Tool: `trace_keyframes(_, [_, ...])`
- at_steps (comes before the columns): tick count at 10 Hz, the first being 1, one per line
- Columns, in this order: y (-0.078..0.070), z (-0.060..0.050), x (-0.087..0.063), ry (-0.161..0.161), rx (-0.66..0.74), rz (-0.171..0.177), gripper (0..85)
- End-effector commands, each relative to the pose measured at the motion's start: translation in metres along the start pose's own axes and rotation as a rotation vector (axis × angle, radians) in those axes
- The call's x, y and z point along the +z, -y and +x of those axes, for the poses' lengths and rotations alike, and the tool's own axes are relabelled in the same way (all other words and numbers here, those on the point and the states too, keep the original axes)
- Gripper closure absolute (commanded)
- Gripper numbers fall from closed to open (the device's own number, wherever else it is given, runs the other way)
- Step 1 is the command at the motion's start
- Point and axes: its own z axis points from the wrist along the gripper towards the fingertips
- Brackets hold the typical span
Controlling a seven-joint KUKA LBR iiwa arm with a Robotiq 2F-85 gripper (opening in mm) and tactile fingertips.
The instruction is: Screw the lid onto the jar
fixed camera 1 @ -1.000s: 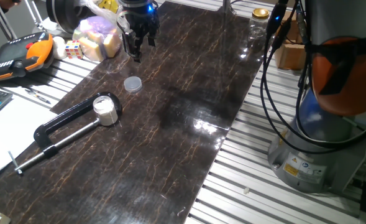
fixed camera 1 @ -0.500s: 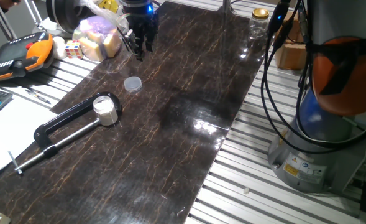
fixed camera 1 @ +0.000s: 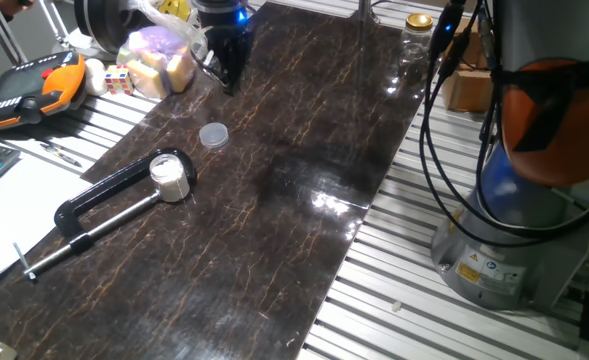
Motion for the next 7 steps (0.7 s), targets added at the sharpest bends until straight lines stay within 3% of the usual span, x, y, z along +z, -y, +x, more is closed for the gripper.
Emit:
trace_keyframes(1, [0.000,-0.001,0.002,0.003,-0.001,0.000,84.3])
trace_keyframes(7, [0.006,-0.023,0.043,0.017,-0.023,-0.027,84.3])
